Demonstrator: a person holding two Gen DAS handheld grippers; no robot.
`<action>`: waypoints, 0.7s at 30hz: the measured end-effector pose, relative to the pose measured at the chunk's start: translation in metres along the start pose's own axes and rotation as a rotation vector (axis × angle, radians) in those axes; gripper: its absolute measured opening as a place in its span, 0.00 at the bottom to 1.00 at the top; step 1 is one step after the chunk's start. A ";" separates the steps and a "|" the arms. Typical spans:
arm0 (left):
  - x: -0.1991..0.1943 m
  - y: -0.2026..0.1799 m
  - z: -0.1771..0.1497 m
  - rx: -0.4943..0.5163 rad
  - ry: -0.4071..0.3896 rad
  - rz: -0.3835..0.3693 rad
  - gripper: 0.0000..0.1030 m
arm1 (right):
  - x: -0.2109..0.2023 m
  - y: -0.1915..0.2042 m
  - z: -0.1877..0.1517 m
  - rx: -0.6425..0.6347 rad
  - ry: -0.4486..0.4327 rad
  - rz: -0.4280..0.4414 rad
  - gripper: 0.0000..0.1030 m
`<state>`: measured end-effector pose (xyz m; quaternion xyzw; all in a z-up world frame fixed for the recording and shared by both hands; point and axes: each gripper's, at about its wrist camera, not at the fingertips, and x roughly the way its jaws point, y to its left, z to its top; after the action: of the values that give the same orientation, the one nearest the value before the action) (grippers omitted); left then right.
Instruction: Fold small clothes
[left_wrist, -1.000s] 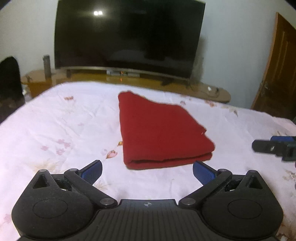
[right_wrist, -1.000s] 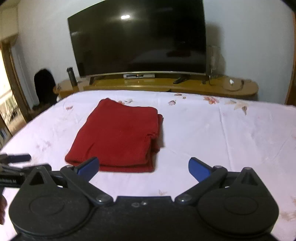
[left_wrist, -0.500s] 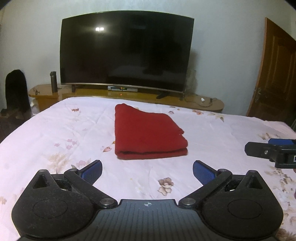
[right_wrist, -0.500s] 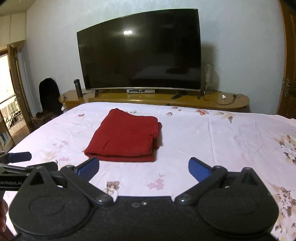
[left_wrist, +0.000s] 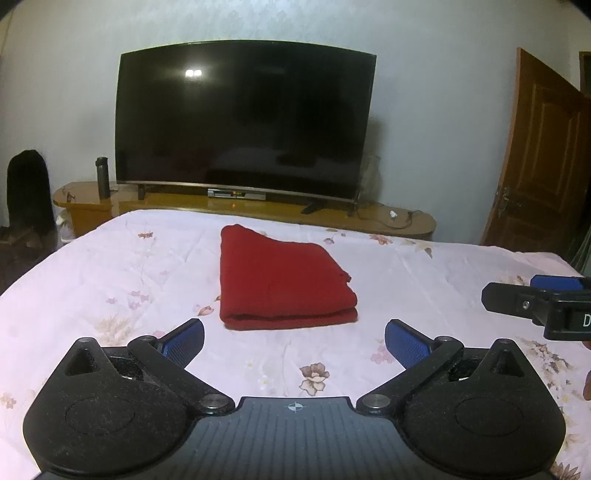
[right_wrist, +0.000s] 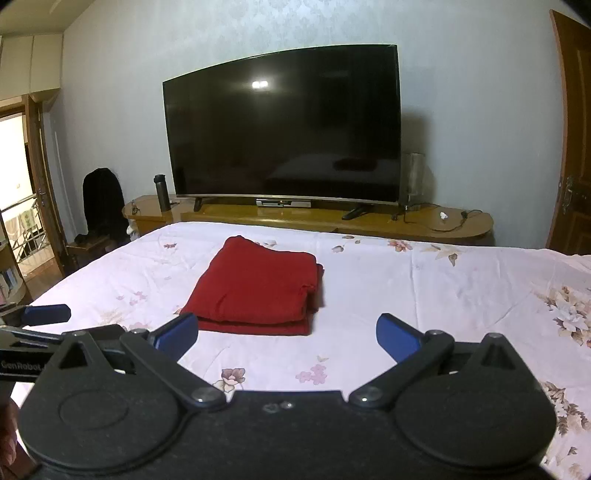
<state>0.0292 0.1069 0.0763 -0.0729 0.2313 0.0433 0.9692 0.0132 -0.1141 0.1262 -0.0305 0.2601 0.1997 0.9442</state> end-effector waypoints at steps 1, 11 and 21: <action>0.000 0.000 0.000 0.000 0.000 0.000 1.00 | -0.001 0.000 0.000 0.000 -0.001 0.000 0.99; -0.003 -0.003 -0.001 0.003 -0.001 0.001 1.00 | -0.003 0.002 -0.002 0.003 0.002 0.002 0.99; -0.003 -0.009 -0.001 0.012 0.000 0.005 1.00 | -0.004 -0.001 -0.003 0.009 0.000 0.008 0.99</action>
<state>0.0270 0.0978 0.0777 -0.0665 0.2319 0.0441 0.9695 0.0097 -0.1171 0.1257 -0.0253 0.2610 0.2022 0.9436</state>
